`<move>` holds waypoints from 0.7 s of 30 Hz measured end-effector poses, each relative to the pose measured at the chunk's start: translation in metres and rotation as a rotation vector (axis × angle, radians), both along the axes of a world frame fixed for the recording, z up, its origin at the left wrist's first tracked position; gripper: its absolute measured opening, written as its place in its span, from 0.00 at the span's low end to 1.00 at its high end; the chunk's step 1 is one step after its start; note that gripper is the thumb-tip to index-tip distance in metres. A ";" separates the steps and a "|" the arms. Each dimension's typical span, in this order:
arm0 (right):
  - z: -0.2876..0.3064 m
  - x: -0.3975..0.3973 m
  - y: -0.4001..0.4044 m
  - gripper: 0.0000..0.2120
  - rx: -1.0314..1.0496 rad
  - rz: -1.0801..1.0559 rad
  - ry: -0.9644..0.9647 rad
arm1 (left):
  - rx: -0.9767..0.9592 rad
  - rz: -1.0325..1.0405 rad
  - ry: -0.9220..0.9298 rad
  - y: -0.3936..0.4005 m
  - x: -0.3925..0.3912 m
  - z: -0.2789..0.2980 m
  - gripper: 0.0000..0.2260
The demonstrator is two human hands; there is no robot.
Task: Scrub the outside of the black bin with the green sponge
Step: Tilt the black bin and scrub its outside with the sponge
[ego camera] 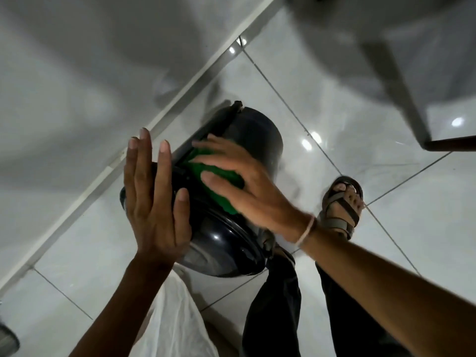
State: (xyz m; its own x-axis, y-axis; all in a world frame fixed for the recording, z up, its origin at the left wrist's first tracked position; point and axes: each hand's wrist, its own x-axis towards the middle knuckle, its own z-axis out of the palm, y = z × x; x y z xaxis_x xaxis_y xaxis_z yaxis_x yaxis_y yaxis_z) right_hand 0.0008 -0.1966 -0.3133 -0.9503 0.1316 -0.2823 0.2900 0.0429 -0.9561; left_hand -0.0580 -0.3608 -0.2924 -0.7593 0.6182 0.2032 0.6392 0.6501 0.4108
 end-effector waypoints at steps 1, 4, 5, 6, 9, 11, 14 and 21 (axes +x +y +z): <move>-0.002 0.013 -0.002 0.16 0.013 0.017 0.060 | 0.001 -0.019 0.000 -0.002 0.002 -0.001 0.25; -0.044 0.020 0.018 0.16 0.078 -0.111 -0.057 | -0.011 -0.073 0.004 -0.018 0.010 -0.005 0.25; -0.063 0.016 0.026 0.16 0.057 -0.245 -0.183 | -0.014 -0.056 -0.003 -0.024 0.010 -0.005 0.25; -0.077 0.009 0.036 0.17 -0.020 -0.407 -0.342 | -0.010 -0.025 -0.013 -0.029 0.010 -0.004 0.25; -0.097 -0.005 0.054 0.18 -0.271 -0.713 -0.594 | 0.008 0.101 -0.050 -0.032 0.011 -0.003 0.25; -0.080 -0.011 0.041 0.18 -0.203 -0.537 -0.458 | 0.044 0.214 -0.092 -0.030 0.009 -0.004 0.24; -0.025 0.004 -0.008 0.17 -0.007 -0.124 0.040 | 0.074 0.350 -0.128 -0.036 -0.001 -0.006 0.23; -0.080 -0.003 0.013 0.17 -0.221 -0.654 -0.399 | 0.111 0.410 -0.183 -0.034 -0.020 -0.005 0.21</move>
State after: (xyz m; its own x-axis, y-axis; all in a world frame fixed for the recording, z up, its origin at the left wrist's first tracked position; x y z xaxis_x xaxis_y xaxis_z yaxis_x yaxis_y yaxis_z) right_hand -0.0026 -0.1840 -0.3938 -0.5215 0.5286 -0.6698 0.5130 -0.4330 -0.7412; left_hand -0.0784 -0.3949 -0.2972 -0.9661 0.2419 0.0908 0.2492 0.7798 0.5743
